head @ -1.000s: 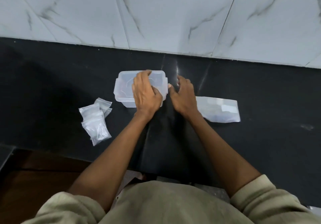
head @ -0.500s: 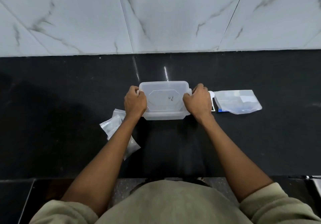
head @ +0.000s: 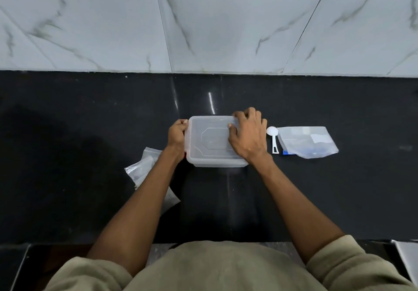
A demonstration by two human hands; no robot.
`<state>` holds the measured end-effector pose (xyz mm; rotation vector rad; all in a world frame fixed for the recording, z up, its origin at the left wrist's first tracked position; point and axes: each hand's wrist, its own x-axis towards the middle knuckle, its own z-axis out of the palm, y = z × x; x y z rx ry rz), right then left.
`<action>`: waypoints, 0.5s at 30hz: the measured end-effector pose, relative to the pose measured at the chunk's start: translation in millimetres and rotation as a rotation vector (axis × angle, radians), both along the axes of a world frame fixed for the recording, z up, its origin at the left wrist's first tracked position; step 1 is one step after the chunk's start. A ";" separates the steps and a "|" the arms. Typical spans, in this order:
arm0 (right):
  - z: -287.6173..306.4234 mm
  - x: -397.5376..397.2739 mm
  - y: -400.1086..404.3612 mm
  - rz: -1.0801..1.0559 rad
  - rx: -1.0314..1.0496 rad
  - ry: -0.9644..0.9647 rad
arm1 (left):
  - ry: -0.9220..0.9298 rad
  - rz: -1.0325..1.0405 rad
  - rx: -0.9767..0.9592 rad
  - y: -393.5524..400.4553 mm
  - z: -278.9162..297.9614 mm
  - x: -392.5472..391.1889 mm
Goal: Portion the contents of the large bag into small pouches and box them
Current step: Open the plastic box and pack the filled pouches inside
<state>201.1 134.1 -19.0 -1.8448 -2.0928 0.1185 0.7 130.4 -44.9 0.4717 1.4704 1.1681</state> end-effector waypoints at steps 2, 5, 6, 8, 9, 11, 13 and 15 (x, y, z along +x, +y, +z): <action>-0.7 1.9 1.0 0.007 0.010 0.027 | -0.086 0.035 -0.037 -1.0 -1.5 -3.4; -0.6 3.2 2.1 0.029 0.049 0.045 | -0.168 0.107 -0.150 -0.9 -2.1 -4.9; 0.4 3.3 2.4 0.034 0.067 0.048 | -0.202 0.157 -0.184 -0.4 -1.6 -3.1; 2.0 3.3 1.2 0.036 0.119 0.075 | -0.216 0.245 -0.191 0.7 1.9 1.9; 3.6 2.9 1.0 0.036 0.162 0.097 | -0.197 0.270 -0.177 2.5 5.5 3.7; 6.2 2.7 -5.0 0.055 0.250 0.142 | -0.165 0.299 -0.153 2.7 8.3 5.5; 6.8 3.2 -15.1 0.101 0.337 0.169 | -0.154 0.305 -0.153 1.1 9.7 3.0; 4.0 7.4 -30.7 0.143 0.372 0.200 | -0.101 0.287 -0.142 0.0 9.8 1.6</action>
